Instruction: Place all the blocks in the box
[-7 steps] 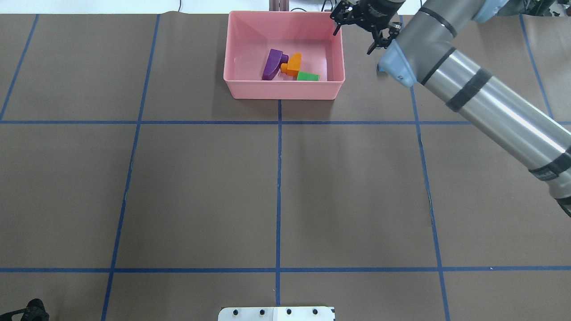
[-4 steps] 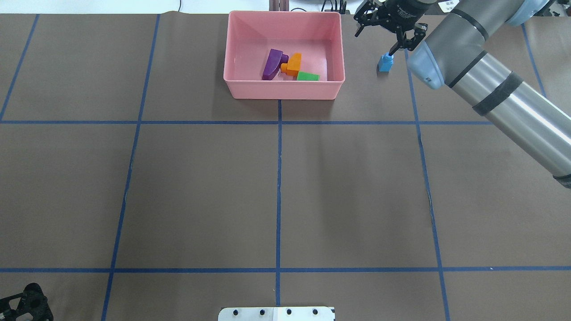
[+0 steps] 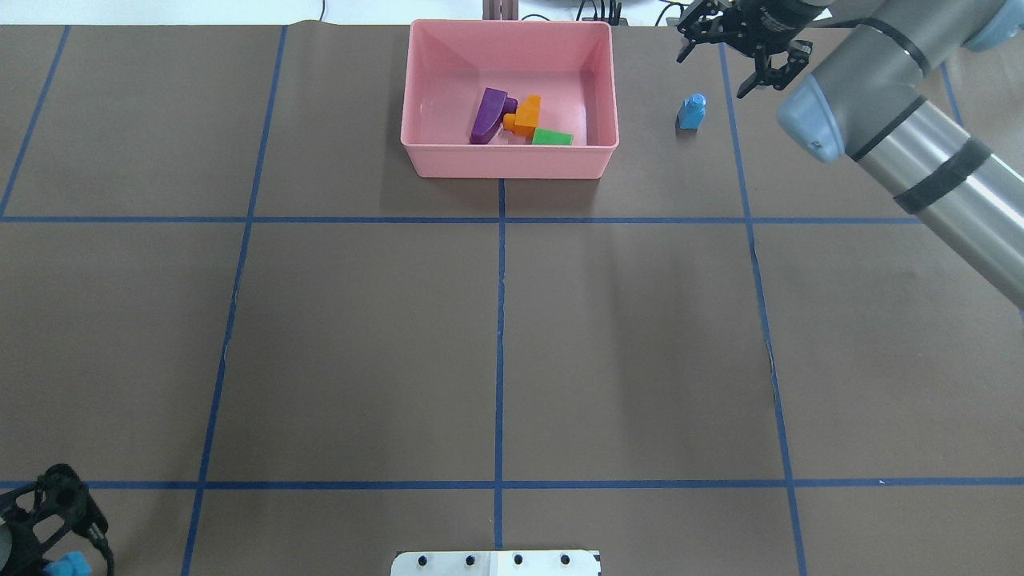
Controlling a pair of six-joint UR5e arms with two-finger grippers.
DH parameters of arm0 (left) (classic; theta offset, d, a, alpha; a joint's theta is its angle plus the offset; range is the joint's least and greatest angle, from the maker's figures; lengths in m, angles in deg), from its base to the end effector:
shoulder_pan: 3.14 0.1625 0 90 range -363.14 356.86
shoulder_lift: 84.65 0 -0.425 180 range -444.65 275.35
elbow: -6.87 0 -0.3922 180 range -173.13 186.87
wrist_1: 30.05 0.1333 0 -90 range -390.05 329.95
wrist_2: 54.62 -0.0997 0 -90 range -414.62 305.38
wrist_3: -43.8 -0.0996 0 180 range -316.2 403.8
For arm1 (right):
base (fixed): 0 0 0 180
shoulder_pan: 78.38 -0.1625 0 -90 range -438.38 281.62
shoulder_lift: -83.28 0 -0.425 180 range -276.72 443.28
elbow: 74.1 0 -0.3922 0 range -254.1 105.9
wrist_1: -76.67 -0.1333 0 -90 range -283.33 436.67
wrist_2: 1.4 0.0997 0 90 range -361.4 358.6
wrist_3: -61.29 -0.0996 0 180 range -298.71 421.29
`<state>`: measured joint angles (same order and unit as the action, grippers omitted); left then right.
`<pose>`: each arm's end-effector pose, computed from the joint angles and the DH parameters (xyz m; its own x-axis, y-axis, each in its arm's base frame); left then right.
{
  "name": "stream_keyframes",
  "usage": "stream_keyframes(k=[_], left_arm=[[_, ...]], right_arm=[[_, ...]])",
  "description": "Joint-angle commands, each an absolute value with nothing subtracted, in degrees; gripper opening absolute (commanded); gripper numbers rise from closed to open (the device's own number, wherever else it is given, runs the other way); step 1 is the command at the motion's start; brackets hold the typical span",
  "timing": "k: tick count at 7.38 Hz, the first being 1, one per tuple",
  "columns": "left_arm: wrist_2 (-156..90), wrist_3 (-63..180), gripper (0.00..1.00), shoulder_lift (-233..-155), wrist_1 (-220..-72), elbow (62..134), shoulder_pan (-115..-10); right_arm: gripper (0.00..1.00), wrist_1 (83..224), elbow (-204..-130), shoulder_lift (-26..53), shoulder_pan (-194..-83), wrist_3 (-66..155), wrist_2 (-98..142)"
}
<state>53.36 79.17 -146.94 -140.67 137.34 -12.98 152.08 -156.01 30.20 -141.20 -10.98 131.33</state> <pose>0.2980 -0.1558 0.4764 0.4724 0.7053 -0.5287 -0.6737 0.6757 0.2994 -0.2712 -0.6719 0.2978 0.4501 0.3869 0.8048 -0.3184 0.9116 -0.2601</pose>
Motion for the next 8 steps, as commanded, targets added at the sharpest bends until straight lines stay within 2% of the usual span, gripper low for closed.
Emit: stream_keyframes(k=[1, 3, 4, 6, 7, 8], left_arm=[[58.56, 78.86, 0.0, -159.29, -138.52, 136.69, -24.45], [64.44, 78.86, 0.0, -184.62, -118.5, 132.93, -38.23], [65.08, 78.86, 0.0, -197.64, -112.37, 126.55, -42.3], [65.18, 79.74, 0.0, -215.35, -112.66, 109.7, -47.93], [65.18, 80.0, 0.0, -220.83, -113.79, 102.56, -50.05], [65.09, 84.1, 0.0, -226.8, -121.64, 90.92, -51.82]], right_arm=[[1.0, 152.08, -161.88, 20.48, -145.59, -1.44, 133.5], [1.0, 152.17, -163.22, 14.83, -147.99, 6.06, 133.61], [1.0, 151.99, -160.87, 16.38, -145.99, 6.09, 130.29], [1.0, 151.47, -147.91, 27.33, -144.47, 6.0, 125.52], [1.0, 151.38, -142.45, 32.52, -143.78, 6.0, 123.42], [1.0, 150.94, -138.3, 36.14, -142.55, 6.0, 120.79]])
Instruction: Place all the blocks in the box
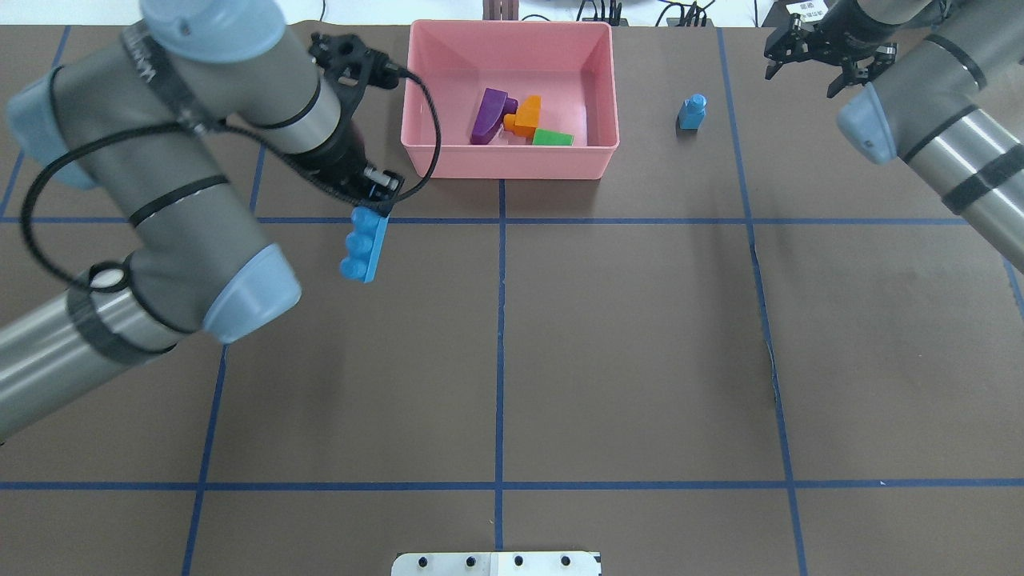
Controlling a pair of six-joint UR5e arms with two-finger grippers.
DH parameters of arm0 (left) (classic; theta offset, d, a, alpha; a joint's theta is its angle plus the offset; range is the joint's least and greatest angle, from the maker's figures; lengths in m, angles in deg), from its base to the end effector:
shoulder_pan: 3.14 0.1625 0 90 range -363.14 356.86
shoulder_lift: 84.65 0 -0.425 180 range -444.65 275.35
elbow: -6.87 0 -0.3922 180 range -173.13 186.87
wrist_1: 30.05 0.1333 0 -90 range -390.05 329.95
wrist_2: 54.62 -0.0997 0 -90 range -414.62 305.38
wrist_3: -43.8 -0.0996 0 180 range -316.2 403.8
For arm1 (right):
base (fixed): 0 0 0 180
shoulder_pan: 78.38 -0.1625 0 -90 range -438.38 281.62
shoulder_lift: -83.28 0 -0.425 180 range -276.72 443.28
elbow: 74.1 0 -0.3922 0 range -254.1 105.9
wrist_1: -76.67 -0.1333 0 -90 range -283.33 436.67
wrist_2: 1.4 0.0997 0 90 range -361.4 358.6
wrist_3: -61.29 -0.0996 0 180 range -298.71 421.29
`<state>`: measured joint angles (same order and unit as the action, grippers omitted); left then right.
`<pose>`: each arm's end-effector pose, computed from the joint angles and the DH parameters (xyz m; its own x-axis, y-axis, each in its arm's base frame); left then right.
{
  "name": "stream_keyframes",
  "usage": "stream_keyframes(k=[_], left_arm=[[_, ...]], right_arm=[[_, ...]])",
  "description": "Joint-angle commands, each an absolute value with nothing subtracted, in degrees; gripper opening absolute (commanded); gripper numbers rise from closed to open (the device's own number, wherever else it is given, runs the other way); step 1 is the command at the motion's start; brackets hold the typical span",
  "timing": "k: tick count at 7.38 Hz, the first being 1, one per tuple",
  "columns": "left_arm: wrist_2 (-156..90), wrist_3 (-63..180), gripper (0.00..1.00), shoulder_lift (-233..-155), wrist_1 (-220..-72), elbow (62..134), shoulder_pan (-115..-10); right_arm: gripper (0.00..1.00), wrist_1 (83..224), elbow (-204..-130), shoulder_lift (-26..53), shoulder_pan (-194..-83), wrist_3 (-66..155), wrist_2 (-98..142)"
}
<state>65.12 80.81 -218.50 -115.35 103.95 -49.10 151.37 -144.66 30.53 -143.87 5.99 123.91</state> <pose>0.4076 -0.5421 0.1523 0.5890 0.3883 -0.7087 -0.1582 0.9154 0.3701 -0.2458 -0.7216 0.3945 0.6338 0.2703 0.7247 -0.3049 0.9484 -0.0871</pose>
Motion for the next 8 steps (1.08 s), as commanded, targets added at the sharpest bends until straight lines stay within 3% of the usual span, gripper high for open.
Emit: stream_keyframes(k=[1, 2, 3, 7, 8], left_arm=[[64.57, 88.75, 0.0, -230.34, -134.33, 78.45, -52.27], [64.3, 95.84, 0.0, -232.9, -147.25, 67.97, -53.06], [60.9, 98.7, 0.0, -236.66, -150.51, 62.12, -53.15], [56.33, 99.08, 0.0, -240.83, -151.42, 57.24, -55.18], [55.78, 99.08, 0.5, -241.01, -154.29, 54.79, -54.74]], right_arm=[[1.0, 147.63, -134.35, 38.96, -141.49, 5.83, 118.85], [1.0, 143.33, -131.44, 39.07, -141.14, 5.74, 118.22], [1.0, 139.29, -129.23, 39.51, -140.26, 5.56, 116.65], [1.0, 137.84, -125.87, 41.8, -136.66, 5.21, 112.68], [1.0, 137.75, -125.52, 41.8, -135.78, 5.21, 112.59]])
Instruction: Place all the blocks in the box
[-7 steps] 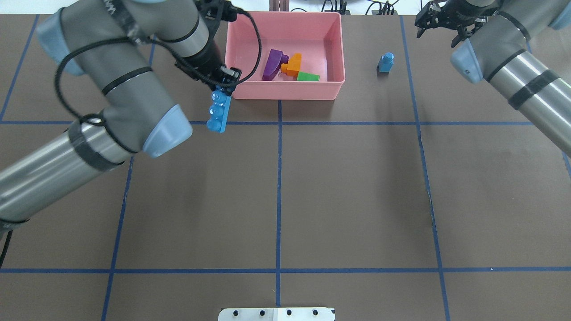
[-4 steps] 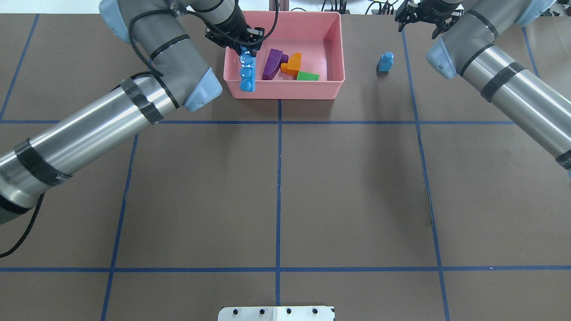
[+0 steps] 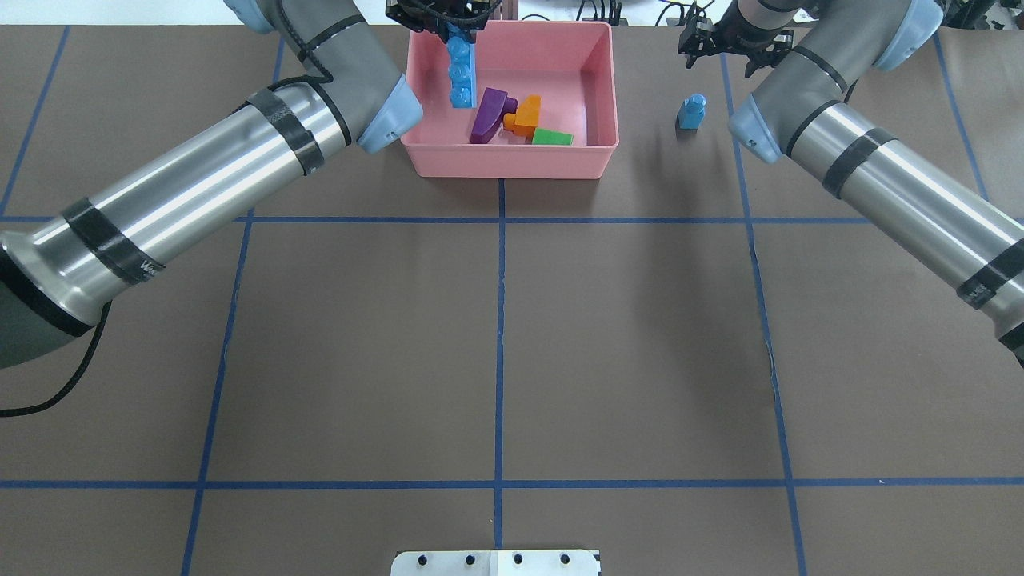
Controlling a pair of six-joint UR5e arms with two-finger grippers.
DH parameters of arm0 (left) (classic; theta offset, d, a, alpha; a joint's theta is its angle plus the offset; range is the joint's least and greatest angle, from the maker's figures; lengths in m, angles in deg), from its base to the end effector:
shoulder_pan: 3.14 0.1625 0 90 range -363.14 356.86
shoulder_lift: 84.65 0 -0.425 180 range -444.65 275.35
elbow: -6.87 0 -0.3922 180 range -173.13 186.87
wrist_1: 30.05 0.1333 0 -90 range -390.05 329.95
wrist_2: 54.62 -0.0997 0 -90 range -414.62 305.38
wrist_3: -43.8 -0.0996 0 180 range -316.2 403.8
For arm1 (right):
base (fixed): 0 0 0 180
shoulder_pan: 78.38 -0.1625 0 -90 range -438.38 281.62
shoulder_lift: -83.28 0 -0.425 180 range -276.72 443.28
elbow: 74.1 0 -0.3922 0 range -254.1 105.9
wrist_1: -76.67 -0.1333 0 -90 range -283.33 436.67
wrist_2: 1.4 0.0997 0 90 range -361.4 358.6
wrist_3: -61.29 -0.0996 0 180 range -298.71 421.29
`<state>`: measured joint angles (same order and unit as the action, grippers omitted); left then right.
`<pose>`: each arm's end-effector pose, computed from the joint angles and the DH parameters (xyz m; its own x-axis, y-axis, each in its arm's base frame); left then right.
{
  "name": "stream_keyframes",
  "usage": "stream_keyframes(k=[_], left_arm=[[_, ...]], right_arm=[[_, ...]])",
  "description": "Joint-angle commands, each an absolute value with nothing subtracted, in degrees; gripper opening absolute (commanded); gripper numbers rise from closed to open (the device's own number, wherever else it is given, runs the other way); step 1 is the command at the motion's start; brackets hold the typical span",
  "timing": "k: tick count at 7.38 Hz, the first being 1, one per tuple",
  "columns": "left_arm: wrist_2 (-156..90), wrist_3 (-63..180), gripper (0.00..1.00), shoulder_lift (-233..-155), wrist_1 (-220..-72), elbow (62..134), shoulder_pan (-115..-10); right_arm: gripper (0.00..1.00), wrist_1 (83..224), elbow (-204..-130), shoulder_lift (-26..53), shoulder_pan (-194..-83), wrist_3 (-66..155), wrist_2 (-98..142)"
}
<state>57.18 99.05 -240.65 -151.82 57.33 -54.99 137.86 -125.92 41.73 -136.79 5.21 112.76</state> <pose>0.4620 -0.7440 0.1245 0.5723 0.1282 -0.8100 0.2543 0.9113 0.3239 -0.3605 -0.7629 0.3822 0.6957 0.1593 0.7004 -0.3059 0.9480 0.0881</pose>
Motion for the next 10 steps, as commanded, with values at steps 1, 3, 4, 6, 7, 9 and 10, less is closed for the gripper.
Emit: stream_keyframes(k=[1, 3, 4, 6, 7, 9, 10], left_arm=[[55.77, 98.99, 0.92, -241.1, -154.5, 54.59, -54.65], [55.68, 98.99, 0.99, -241.19, -154.5, 54.68, -54.65], [55.68, 99.08, 0.99, -241.19, -154.41, 54.77, -54.65], [55.77, 99.08, 0.99, -241.19, -154.32, 54.94, -54.73], [55.77, 98.99, 0.99, -241.1, -154.32, 55.12, -54.73], [55.77, 98.73, 0.99, -241.1, -154.41, 55.29, -55.17], [57.08, 97.16, 0.99, -240.92, -154.41, 55.56, -56.91]], right_arm=[[1.0, 137.75, -125.17, 41.88, -135.42, 5.12, 112.51], [1.0, 131.38, -119.92, 42.06, -133.93, 4.43, 110.93], [1.0, 131.43, -119.81, 42.23, -133.4, 4.33, 110.92], [0.01, 131.77, -119.72, 42.06, -133.31, 2.85, 111.27], [0.0, 131.78, -119.46, 42.15, -133.22, 3.1, 111.45], [0.0, 131.78, -119.28, 42.06, -133.4, 3.28, 112.06], [0.0, 131.86, -119.45, 43.19, -135.4, 3.28, 113.89]])
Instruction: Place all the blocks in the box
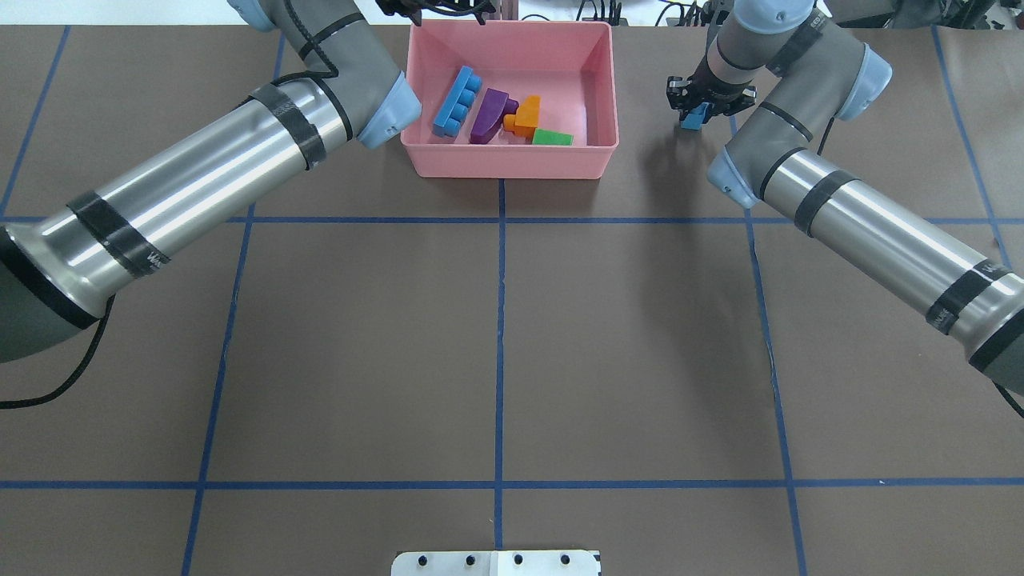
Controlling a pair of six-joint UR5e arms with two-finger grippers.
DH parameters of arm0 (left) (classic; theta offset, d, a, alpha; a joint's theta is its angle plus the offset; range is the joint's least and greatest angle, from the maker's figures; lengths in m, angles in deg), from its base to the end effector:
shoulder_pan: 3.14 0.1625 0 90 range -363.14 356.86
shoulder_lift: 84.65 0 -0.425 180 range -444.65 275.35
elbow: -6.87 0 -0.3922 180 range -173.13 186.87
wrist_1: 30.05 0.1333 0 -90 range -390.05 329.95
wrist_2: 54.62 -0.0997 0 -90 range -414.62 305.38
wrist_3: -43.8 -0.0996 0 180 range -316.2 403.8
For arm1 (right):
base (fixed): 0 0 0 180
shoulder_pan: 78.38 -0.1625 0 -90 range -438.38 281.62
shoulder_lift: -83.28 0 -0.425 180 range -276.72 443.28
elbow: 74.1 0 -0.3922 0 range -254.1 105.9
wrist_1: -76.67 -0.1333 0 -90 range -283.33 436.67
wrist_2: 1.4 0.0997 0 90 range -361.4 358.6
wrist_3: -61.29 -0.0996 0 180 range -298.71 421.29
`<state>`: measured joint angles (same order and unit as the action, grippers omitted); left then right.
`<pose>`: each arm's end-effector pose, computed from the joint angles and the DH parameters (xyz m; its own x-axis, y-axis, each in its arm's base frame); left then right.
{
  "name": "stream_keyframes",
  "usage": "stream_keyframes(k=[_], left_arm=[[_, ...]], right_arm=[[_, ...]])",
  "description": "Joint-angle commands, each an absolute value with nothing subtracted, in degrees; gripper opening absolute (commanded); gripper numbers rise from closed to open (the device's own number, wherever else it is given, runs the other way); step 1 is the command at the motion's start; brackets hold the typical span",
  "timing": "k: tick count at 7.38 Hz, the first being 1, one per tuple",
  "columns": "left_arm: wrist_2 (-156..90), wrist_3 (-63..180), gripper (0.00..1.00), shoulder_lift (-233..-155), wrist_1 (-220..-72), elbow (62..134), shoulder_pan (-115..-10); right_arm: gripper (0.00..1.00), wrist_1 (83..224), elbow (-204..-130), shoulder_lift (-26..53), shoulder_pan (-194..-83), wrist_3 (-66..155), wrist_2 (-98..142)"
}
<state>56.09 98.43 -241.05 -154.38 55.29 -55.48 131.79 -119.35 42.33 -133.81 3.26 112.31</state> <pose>0.4579 -0.7538 0.1302 0.5767 0.1389 -0.8050 0.2712 0.8970 0.3491 -0.4038 -0.7503 0.4193 0.6960 0.1557 0.7010 -0.2844 0.9561 0.0701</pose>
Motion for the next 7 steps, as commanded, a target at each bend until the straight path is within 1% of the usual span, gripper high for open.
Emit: stream_keyframes(k=[1, 2, 3, 4, 5, 7], left_arm=[[60.57, 92.27, 0.99, -240.57, -154.06, 55.64, -58.5], [63.65, 89.7, 0.99, -236.05, -154.15, 58.52, -60.34], [66.73, 84.8, 0.99, -231.21, -154.06, 62.11, -62.88], [71.63, 80.14, 0.99, -226.47, -153.97, 64.15, -66.21], [75.42, 75.57, 0.99, -221.29, -153.97, 66.52, -69.82], [77.56, 73.51, 0.99, -213.54, -150.57, 72.4, -74.4]], right_arm=[[0.0, 132.13, -119.98, 44.51, -139.16, 3.71, 119.13], [0.0, 136.39, -120.24, 48.44, -140.85, 3.19, 121.1], [0.0, 145.66, -120.24, 54.83, -140.35, 2.75, 120.94], [0.0, 148.54, -120.33, 57.85, -139.12, 0.92, 120.77], [0.0, 148.04, -120.33, 58.49, -136.59, -3.01, 118.68], [0.0, 145.77, -120.16, 60.07, -131.49, -9.34, 111.74]])
